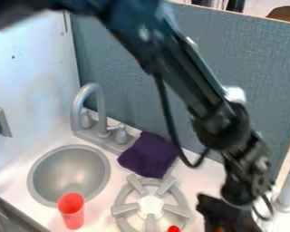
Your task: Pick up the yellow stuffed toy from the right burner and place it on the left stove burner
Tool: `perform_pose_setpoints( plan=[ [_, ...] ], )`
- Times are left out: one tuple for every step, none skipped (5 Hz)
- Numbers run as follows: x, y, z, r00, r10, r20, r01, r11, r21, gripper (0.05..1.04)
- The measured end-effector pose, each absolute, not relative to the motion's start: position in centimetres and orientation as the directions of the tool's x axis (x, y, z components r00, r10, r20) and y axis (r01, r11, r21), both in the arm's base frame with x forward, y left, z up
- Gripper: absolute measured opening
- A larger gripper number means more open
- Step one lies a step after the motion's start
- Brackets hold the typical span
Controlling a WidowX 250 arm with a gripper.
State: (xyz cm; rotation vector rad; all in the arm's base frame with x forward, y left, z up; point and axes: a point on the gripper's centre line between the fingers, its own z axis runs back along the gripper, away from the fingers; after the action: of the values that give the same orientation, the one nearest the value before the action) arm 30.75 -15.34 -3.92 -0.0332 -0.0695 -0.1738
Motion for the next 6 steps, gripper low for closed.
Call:
perform_pose_setpoints(
  plan=[
    [32.0, -10.7, -2.7, 0.986, -0.078, 0.147, 0.079, 0.997, -0.007, 0.535],
    [32.6, -7.8, -2.0, 0.979, -0.009, 0.204, 0.01, 1.0, -0.005, 0.535],
    [32.7, -6.0, -1.7, 0.988, 0.015, 0.155, -0.019, 1.0, 0.023, 0.535],
    [32.7, -4.8, -3.1, 0.997, 0.052, 0.057, -0.056, 0.996, 0.065, 0.535],
    [33.0, -3.9, -4.6, 0.996, 0.083, -0.02, -0.081, 0.991, 0.106, 0.535],
    [33.0, -3.7, -5.9, 0.992, 0.098, -0.08, -0.087, 0.988, 0.127, 0.535]
  ],
)
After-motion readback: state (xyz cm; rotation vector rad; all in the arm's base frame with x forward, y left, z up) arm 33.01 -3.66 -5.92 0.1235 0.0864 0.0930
